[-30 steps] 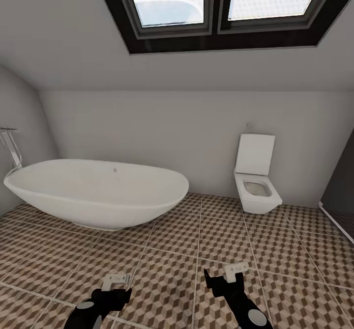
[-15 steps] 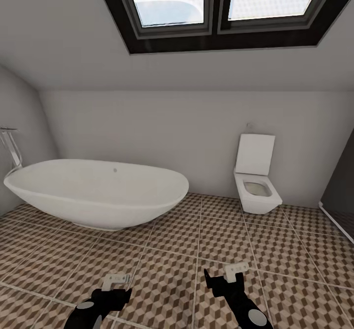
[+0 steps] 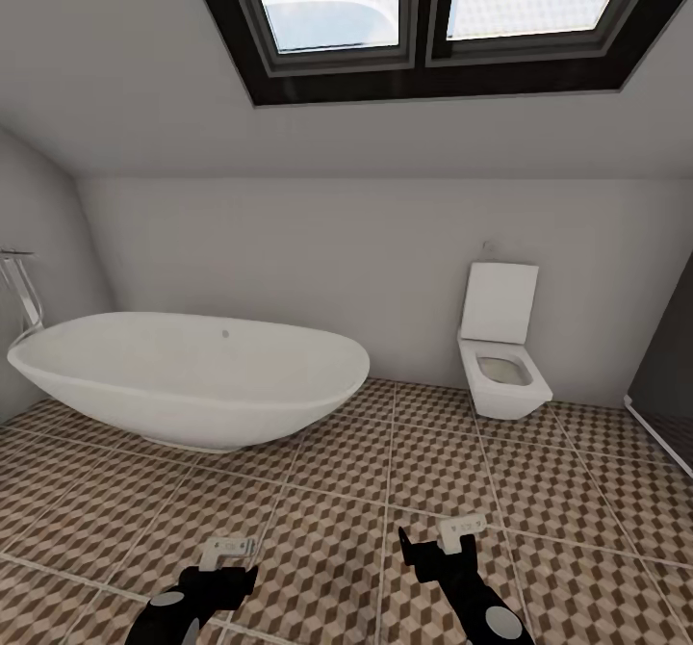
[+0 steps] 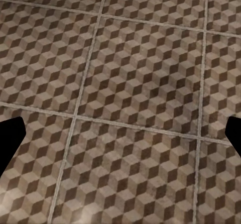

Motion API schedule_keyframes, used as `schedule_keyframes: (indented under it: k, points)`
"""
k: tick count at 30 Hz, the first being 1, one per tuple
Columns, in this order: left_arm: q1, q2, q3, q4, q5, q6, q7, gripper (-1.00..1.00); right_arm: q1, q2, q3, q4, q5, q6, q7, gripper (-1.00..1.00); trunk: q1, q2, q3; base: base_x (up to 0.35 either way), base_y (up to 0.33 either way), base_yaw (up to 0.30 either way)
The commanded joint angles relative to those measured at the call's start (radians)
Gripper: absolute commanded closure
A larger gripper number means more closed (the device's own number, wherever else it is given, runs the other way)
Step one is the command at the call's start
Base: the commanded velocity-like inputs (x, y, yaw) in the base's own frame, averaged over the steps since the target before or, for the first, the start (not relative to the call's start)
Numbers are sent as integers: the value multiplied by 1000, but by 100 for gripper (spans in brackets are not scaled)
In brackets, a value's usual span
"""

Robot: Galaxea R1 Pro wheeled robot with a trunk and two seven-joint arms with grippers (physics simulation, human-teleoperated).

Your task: Take the four mousetraps from the cabinet in the bathroom and place them on the bathroom floor. Make sure all four end up on the same floor surface, and ensure that at least two of them are either under or directly next to the same bathroom sink.

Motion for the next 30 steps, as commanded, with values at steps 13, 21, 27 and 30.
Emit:
schedule_keyframes:
  k: [13,21,27,30]
  points:
    - [-1,0,0,-1,1,5,2,-100,-1,2,2,-2,-4,11,-8,-100,0,-1,-1,0,0,0]
    - [-1,0,0,-1,1,5,2,-100,-1,2,3,-2,-4,9,-7,-100,0,-1,1,0,0,-170]
    - [-1,-1,0,0,1,5,2,-100,-1,2,4,-2,-5,9,-7,-100,0,-1,4,0,0,-263]
    - [-1,-1,0,0,1,5,2,-100,-1,2,4,-2,-5,9,-7,-100,0,-1,5,0,0,-249]
